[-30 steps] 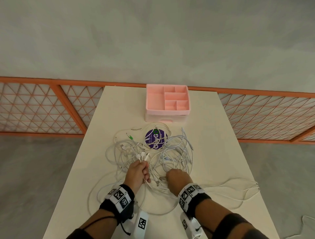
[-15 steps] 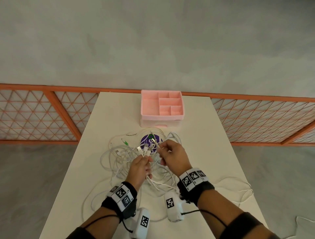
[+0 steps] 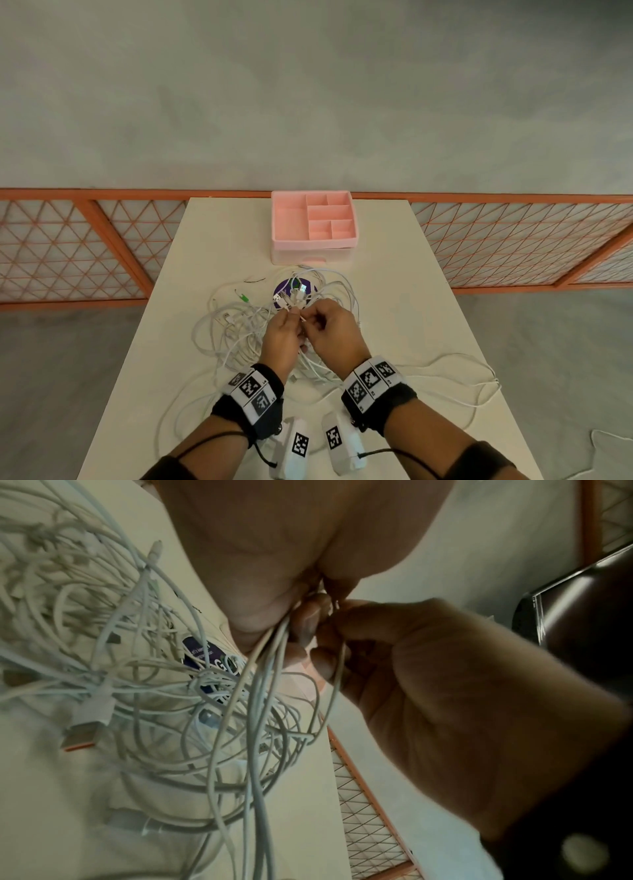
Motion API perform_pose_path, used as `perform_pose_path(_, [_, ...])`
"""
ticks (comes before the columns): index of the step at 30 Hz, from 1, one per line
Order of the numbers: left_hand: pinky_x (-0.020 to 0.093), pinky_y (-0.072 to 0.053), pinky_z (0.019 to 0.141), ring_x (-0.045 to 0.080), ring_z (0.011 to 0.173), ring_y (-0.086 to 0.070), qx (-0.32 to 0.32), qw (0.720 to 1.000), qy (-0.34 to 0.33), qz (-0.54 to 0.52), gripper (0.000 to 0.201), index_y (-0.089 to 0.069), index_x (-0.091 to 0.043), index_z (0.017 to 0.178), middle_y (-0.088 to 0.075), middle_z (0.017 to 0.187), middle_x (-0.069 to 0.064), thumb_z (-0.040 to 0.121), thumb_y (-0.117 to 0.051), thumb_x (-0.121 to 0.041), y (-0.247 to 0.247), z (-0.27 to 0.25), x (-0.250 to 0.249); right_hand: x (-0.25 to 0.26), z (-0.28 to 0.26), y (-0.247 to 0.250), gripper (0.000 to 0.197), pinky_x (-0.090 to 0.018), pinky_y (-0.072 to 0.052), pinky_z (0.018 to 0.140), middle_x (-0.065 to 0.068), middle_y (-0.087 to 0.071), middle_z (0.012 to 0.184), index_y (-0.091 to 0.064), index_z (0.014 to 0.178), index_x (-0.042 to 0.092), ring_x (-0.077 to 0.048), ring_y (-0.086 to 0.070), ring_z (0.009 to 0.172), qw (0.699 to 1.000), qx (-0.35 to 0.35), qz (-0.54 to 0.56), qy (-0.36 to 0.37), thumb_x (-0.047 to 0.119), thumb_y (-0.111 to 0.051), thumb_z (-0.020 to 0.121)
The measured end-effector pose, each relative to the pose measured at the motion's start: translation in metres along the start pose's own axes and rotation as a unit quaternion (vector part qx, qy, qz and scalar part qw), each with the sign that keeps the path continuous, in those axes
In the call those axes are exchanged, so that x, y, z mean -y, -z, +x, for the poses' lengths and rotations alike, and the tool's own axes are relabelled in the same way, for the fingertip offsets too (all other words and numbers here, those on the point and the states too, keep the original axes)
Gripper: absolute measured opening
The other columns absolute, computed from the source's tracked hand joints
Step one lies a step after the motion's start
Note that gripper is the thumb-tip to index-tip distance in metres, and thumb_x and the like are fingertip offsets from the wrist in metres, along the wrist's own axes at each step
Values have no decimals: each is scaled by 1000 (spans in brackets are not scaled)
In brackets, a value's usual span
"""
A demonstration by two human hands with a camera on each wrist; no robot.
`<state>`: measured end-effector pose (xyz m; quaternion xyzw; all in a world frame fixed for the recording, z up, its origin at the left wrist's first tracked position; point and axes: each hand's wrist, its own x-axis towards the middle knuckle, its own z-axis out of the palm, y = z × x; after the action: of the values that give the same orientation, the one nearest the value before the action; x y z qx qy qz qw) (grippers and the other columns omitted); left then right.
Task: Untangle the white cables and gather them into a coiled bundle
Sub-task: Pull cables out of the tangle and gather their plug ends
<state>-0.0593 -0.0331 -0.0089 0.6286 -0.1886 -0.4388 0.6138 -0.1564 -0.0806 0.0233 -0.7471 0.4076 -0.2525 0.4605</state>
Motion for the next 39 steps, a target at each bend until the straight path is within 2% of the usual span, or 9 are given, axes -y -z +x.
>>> perform_pose_path(4, [29, -38, 51, 16, 54, -43, -38, 999, -4, -24, 33, -57, -7, 80, -45, 60, 2, 106, -41, -19, 2, 3, 1, -25, -2, 6, 14, -20, -45, 61, 5, -59, 70, -59, 74, 18, -5, -52, 62, 994, 31, -100, 29, 9, -64, 83])
perform_pose_path(8, [31, -49, 60, 18, 66, -63, -71, 995, -14, -72, 35, -55, -9, 79, -62, 69, 6, 107, -39, -20, 1, 0, -10, -51, -5, 20, 10, -16, -40, 65, 6, -56, 77, -64, 77, 13, -12, -53, 70, 983, 33, -174, 34, 9, -64, 86])
perform_pose_path(11, [36, -57, 66, 22, 58, -63, -50, 982, -25, -181, 34, -50, -7, 78, -55, 66, 8, 108, -36, -18, -3, -1, -22, -66, 0, 28, 6, -20, -41, 72, 0, -58, 86, -70, 81, 9, -18, -58, 76, 980, -1, -195, 46, 7, -67, 86])
perform_pose_path(16, [30, -47, 48, 12, 41, -36, -45, 965, -30, -255, 35, -47, -12, 76, -39, 54, -2, 108, -35, -21, -3, 1, -44, -68, 19, 46, 4, -21, -34, 87, 2, -53, 95, -76, 87, 15, -16, -45, 98, 973, -58, -217, 49, 17, -75, 84])
perform_pose_path(20, [20, -32, 41, 8, 39, -29, -10, 960, -15, -279, 35, -47, -13, 78, -35, 51, -6, 109, -33, -22, -7, -5, -65, -45, 39, 60, 6, -29, -41, 83, 1, -52, 90, -75, 91, 20, -18, -46, 92, 970, -72, -227, 58, 21, -72, 86])
perform_pose_path(25, [18, -26, 38, 7, 39, -24, 63, 958, 13, -280, 35, -47, -14, 78, -30, 54, -4, 109, -34, -23, -13, -15, -78, -16, 49, 71, 19, -22, -44, 53, 3, -59, 60, -65, 87, 22, -8, -51, 48, 990, -90, -106, 23, 5, -58, 89])
perform_pose_path(29, [18, -24, 40, 7, 40, -25, 49, 969, 6, -243, 34, -45, -13, 78, -30, 54, -4, 108, -37, -26, -8, -11, -73, 6, 54, 76, 17, -28, -55, 66, -6, -71, 73, -71, 83, 14, -18, -64, 64, 991, -87, 98, 0, -2, -69, 85])
perform_pose_path(34, [22, -24, 43, 10, 46, -25, 26, 989, -32, -140, 36, -34, -19, 73, -27, 59, -4, 104, -50, -27, -7, -8, -65, 21, 48, 72, 18, -35, -55, 72, -15, -68, 75, -72, 87, -1, -27, -64, 70, 967, -26, 248, -48, -9, -56, 91])
perform_pose_path(39, [24, -27, 45, 11, 46, -27, 53, 990, -118, -55, 31, -47, -17, 71, -31, 53, -7, 98, -61, -19, -16, -14, -76, 21, 45, 63, 7, -33, -51, 59, -13, -63, 64, -66, 88, -3, -19, -59, 57, 989, 4, 141, -37, -7, -61, 88])
